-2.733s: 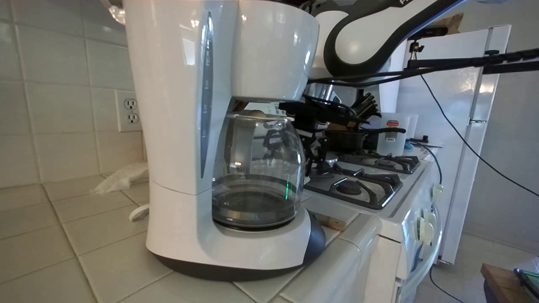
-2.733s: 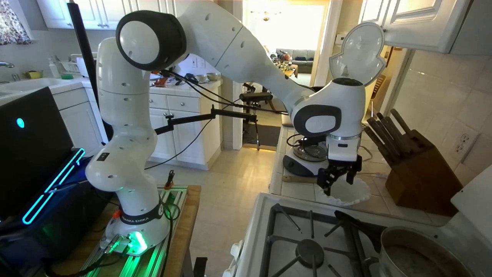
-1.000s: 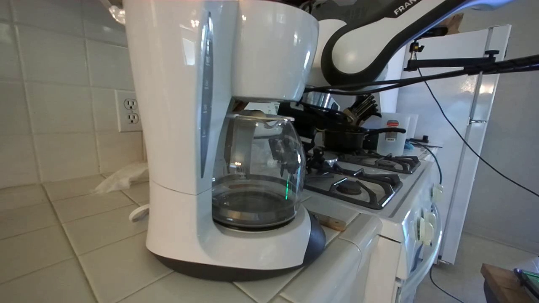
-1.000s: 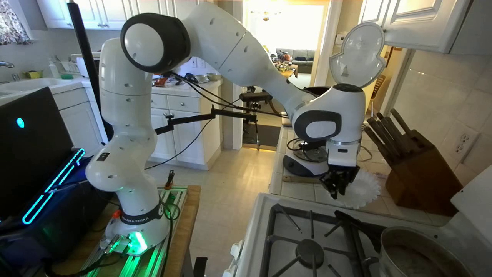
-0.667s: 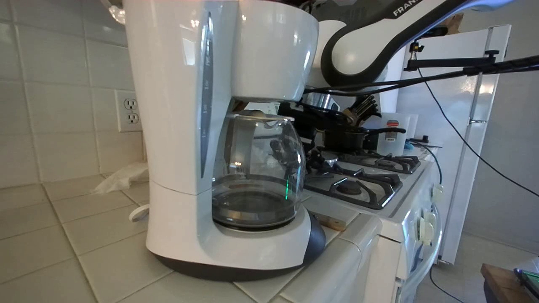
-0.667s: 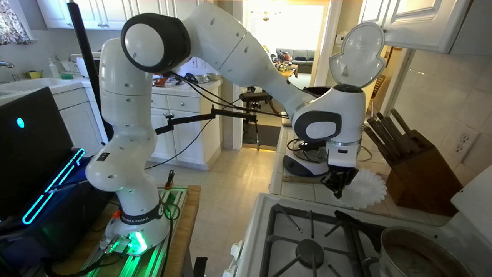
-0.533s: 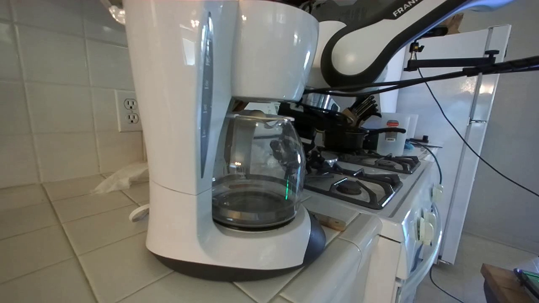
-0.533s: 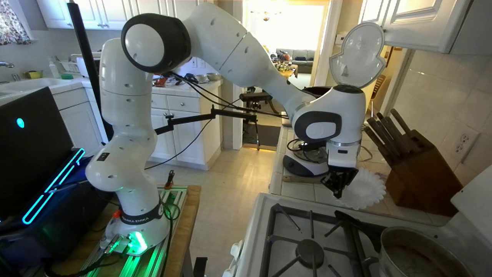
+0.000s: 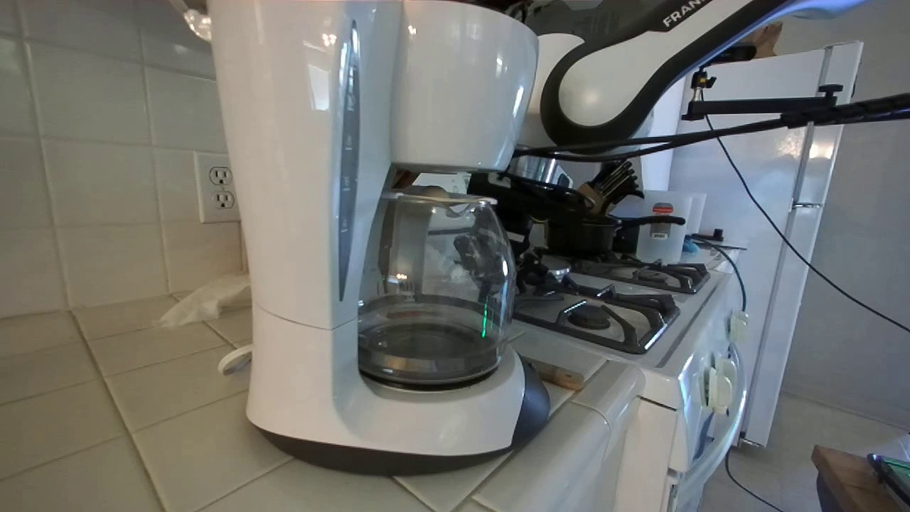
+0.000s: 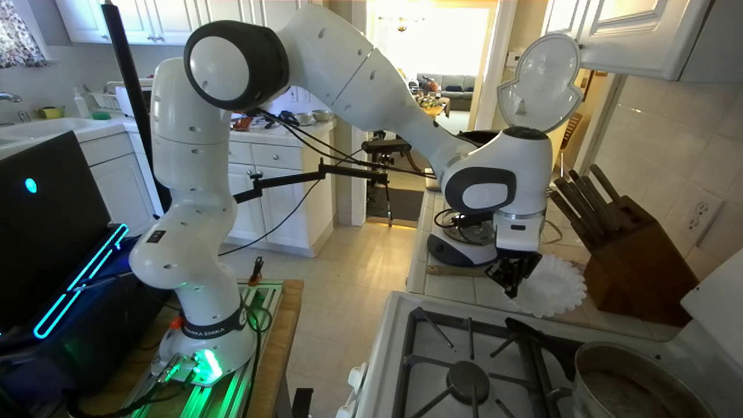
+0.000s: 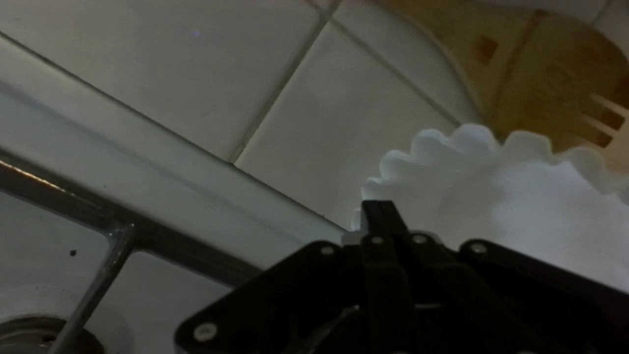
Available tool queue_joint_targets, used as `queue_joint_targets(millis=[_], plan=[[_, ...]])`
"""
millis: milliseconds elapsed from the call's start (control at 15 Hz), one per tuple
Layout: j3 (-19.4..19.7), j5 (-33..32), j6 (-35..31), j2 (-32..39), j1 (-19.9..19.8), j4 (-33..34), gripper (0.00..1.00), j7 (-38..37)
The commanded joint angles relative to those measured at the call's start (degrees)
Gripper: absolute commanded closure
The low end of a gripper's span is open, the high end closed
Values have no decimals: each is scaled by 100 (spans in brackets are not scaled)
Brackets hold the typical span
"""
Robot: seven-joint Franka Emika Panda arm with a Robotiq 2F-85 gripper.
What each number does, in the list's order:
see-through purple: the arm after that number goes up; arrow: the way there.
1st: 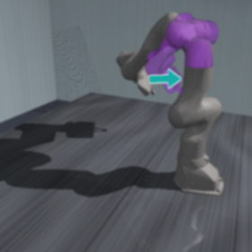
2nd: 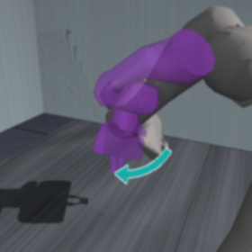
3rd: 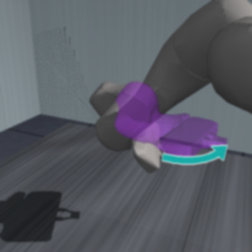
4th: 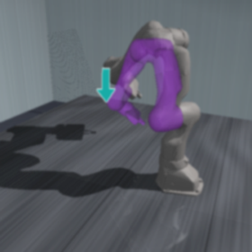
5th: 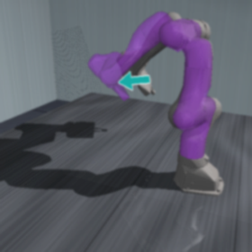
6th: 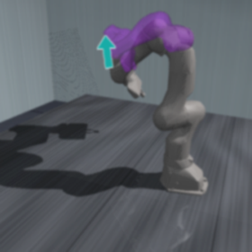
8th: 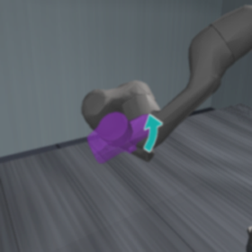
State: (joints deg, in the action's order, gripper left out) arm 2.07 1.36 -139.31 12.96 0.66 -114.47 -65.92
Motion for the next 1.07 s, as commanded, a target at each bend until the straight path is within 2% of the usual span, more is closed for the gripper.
queue_joint_targets(millis=[0, 467, 1000], plan=[[44, 64, -186, 163, 111, 147, 97, -85], [76, 28, -178, -27, 176, 216, 97, -173], [270, -579, 420, -304, 209, 353, 97, -868]])
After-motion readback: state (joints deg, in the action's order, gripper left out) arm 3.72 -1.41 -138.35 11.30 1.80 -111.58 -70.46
